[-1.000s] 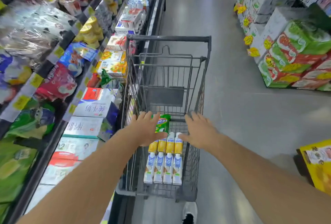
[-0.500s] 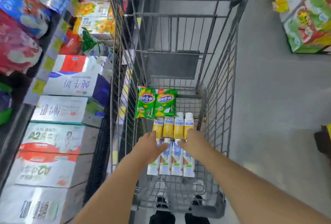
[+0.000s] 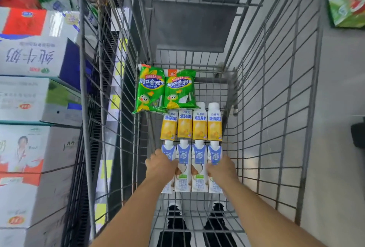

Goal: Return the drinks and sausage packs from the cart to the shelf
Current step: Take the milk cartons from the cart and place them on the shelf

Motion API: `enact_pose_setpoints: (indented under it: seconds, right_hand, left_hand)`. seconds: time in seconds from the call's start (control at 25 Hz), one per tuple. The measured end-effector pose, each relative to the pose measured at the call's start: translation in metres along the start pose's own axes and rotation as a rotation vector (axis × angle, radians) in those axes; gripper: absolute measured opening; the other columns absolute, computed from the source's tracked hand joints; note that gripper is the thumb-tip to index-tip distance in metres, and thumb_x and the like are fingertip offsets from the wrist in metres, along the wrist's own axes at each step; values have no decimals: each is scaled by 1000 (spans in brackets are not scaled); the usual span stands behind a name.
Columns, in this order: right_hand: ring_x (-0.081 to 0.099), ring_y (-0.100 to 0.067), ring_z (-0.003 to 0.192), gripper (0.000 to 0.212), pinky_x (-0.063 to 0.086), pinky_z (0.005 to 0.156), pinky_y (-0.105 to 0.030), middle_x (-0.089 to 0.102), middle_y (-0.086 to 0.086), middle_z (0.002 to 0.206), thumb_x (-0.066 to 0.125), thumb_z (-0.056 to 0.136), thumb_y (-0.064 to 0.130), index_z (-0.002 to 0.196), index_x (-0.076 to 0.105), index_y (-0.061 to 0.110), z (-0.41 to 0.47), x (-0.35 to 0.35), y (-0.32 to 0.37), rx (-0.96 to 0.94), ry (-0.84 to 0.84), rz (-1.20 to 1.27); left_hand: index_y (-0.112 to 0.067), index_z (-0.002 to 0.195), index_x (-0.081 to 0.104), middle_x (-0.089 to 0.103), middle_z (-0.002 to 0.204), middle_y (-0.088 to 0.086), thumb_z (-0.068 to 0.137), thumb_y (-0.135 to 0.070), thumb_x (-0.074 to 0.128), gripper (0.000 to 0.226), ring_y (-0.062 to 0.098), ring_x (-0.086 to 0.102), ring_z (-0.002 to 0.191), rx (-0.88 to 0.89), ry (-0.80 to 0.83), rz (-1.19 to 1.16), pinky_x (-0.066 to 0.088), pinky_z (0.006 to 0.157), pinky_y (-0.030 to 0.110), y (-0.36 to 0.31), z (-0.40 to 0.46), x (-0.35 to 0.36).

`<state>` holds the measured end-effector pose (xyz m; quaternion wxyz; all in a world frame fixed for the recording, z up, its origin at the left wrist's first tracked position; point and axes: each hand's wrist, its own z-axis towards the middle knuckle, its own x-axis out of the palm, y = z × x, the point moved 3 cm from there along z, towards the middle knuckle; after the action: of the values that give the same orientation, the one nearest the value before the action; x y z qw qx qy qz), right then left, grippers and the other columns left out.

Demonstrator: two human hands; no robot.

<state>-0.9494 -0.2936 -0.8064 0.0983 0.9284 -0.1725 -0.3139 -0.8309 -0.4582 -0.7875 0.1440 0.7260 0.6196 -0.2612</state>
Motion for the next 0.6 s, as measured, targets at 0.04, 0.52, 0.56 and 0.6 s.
enact_pose_setpoints:
  seconds: [0.04,0.52,0.56,0.6]
  right_hand:
    - [68,-26,89,32,59,73,-39,69,-8,105,68,78,24,109,62,15,2,2,-1,16,-16,51]
    - [64,-23,80,36,44,49,-25,64,-5,90,84,73,22,91,57,9,-17,-23,22,15,-1,24]
    - [62,-23,81,36,43,51,-25,62,-3,89,84,74,21,91,55,11,-24,-29,32,-4,6,48]
    - [62,-22,82,38,46,56,-27,63,-3,91,85,73,21,95,56,10,-34,-38,44,-31,15,77]
  left_hand:
    - [-4,137,38,49,138,13,93,-45,56,63,29,44,129,-6,-6,-9,33,110,39,0,2,1]
    - [-9,113,53,67,106,9,77,-39,80,53,23,67,85,-49,62,-322,56,63,33,10,-9,-16]
    - [-10,109,55,68,102,9,77,-37,81,49,24,69,84,-31,47,-369,60,68,37,9,-16,-25]
    - [-11,106,56,69,100,9,76,-35,81,46,26,70,84,-12,43,-437,61,73,41,6,-26,-39]
